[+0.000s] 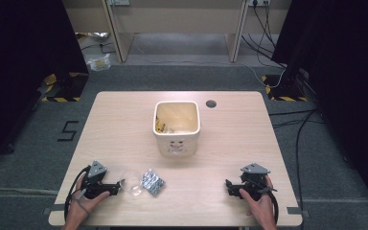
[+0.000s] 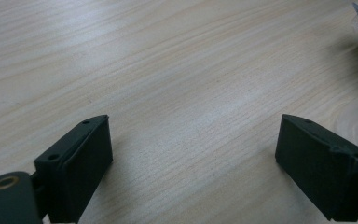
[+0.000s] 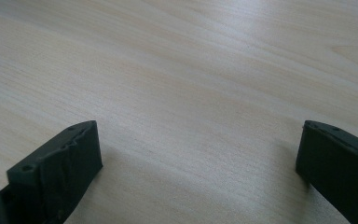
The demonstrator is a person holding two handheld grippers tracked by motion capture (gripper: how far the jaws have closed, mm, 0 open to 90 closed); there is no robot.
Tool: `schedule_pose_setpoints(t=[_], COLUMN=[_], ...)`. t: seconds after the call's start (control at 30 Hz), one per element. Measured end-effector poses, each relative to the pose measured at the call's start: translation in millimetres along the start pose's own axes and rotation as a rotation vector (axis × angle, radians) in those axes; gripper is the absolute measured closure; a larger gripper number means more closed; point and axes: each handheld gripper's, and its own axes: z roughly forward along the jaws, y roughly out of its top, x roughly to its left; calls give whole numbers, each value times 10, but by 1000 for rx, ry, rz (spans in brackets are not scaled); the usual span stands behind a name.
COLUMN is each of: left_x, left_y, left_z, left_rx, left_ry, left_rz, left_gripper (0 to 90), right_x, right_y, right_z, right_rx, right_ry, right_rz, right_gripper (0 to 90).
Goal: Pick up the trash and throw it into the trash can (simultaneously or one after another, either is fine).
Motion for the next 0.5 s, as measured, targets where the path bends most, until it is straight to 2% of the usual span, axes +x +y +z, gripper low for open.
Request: schedule_pose_setpoints(t=[0.33, 0.5], left_x=[15, 48], left_y=[-4, -3], left_z=[-15, -40], left_rx=[-5, -11], left_ry=[1, -24], left_rz=[-5, -21], left_gripper=[130, 151], right_x=[-1, 0], right_y=[2, 5], right_z=[2, 2], right_rx=[0, 2], right_ry=[1, 1], right_rz=[-1, 0], right_gripper=[4, 3])
